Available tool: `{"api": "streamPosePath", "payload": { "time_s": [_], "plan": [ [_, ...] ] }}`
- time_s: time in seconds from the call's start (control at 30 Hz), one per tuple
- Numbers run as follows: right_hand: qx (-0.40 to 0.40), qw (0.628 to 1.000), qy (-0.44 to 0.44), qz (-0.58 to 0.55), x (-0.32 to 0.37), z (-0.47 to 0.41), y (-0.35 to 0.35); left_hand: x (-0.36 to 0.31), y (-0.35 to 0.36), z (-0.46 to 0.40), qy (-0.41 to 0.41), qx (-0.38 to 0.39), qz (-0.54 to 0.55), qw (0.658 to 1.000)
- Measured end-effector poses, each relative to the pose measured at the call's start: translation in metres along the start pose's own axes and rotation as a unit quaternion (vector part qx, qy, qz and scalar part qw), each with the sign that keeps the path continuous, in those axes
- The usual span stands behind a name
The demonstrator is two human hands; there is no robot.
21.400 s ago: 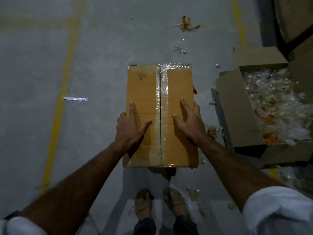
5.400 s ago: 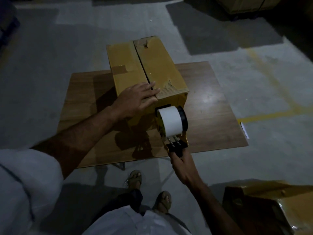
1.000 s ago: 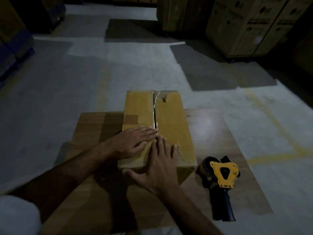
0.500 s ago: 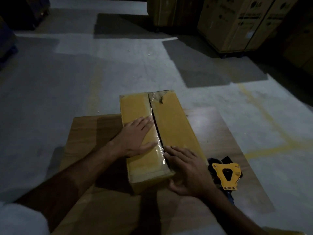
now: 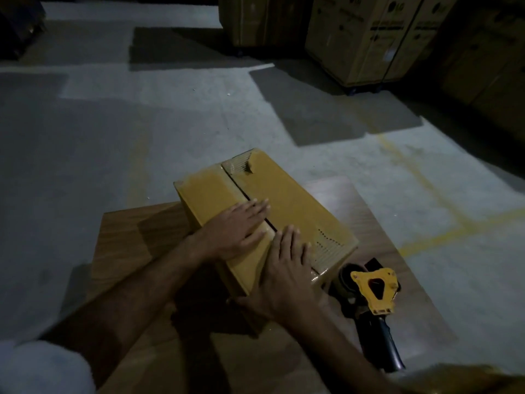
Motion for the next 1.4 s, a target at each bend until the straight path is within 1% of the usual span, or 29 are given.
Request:
{"api": "streamPosePath", "payload": {
  "time_s": [0.07, 0.17, 0.23, 0.33, 0.43, 0.53, 0.63, 0.7, 0.77, 0.83, 0.9, 0.97, 1.0, 1.07, 1.1, 1.13, 1.17, 1.2, 1.23, 1.3, 1.33, 1.4],
  "plan": [
    [-0.029, 1.000, 0.008, 0.005, -0.002, 0.003, 0.003, 0.021, -0.005, -0.008, -0.024, -0.002, -0.024, 0.999],
    [-0.049, 0.998, -0.025, 0.001, -0.007, 0.007, 0.003, 0.051, -0.016, -0.018, -0.068, -0.017, -0.058, 0.996],
    [-0.052, 0.998, -0.045, 0.001, -0.010, 0.008, 0.005, 0.074, -0.027, -0.022, -0.110, -0.038, -0.063, 0.991],
    [-0.037, 0.996, -0.079, -0.004, -0.020, 0.005, 0.004, 0.107, -0.037, -0.021, -0.174, -0.052, -0.027, 0.983],
    [-0.009, 0.991, -0.132, 0.009, -0.044, -0.003, -0.010, 0.125, -0.039, -0.015, -0.212, -0.043, 0.036, 0.976],
    [0.030, 0.985, -0.169, 0.017, -0.074, -0.020, -0.039, 0.124, -0.035, -0.002, -0.255, -0.061, 0.077, 0.962],
    [0.051, 0.982, -0.162, 0.083, -0.081, -0.037, -0.051, 0.107, -0.025, 0.022, -0.315, -0.088, 0.072, 0.942],
    [0.041, 0.985, -0.139, 0.097, -0.066, -0.046, -0.051, 0.092, -0.012, 0.049, -0.364, -0.091, 0.080, 0.923],
    [0.039, 0.984, -0.139, 0.103, -0.037, -0.052, -0.041, 0.073, 0.003, 0.076, -0.398, -0.083, 0.084, 0.910],
    [0.044, 0.979, -0.171, 0.107, -0.005, -0.054, -0.026, 0.057, 0.013, 0.099, -0.421, -0.076, 0.084, 0.900],
    [0.044, 0.968, -0.225, 0.098, 0.017, -0.047, -0.014, 0.045, 0.015, 0.117, -0.435, -0.080, 0.080, 0.893],
    [0.021, 0.963, -0.264, 0.058, 0.018, -0.034, -0.015, 0.033, 0.017, 0.129, -0.426, -0.081, 0.095, 0.896],
    [0.000, 0.963, -0.266, 0.037, 0.010, -0.030, -0.020, 0.026, 0.019, 0.133, -0.412, -0.080, 0.108, 0.901],
    [-0.059, 0.973, -0.221, 0.018, -0.011, -0.028, -0.031, 0.015, 0.020, 0.141, -0.384, -0.085, 0.124, 0.911],
    [-0.080, 0.980, -0.183, 0.017, -0.016, -0.026, -0.032, 0.013, 0.020, 0.147, -0.380, -0.084, 0.115, 0.914],
    [-0.088, 0.984, -0.154, 0.009, -0.011, -0.023, -0.028, 0.012, 0.017, 0.152, -0.379, -0.086, 0.083, 0.918],
    [-0.088, 0.985, -0.147, -0.012, 0.003, -0.018, -0.020, 0.010, 0.013, 0.155, -0.374, -0.093, 0.036, 0.922],
    [-0.084, 0.982, -0.162, -0.040, 0.026, -0.012, -0.011, 0.007, 0.008, 0.155, -0.356, -0.107, 0.001, 0.928],
    [-0.076, 0.977, -0.186, -0.067, 0.051, -0.005, -0.004, 0.003, 0.005, 0.152, -0.319, -0.120, -0.009, 0.940],
    [-0.061, 0.969, -0.218, -0.096, 0.086, 0.004, 0.004, -0.003, 0.008, 0.143, -0.207, -0.123, 0.035, 0.970],
    [-0.064, 0.970, -0.215, -0.097, 0.093, 0.005, 0.004, 0.000, 0.011, 0.142, -0.161, -0.110, 0.059, 0.979],
    [-0.088, 0.978, -0.175, -0.074, 0.091, 0.010, 0.005, 0.017, 0.009, 0.148, -0.102, -0.099, 0.065, 0.988]
  ]
}}
Point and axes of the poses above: each hand's wrist, its own z-axis away from the middle knuckle, its own y-axis out of the palm, x = y × z, the point moved 10 cm from there along -z, towards the middle knuckle, and after that the axes turned 4 degrees about x, right-handed, at the moved point
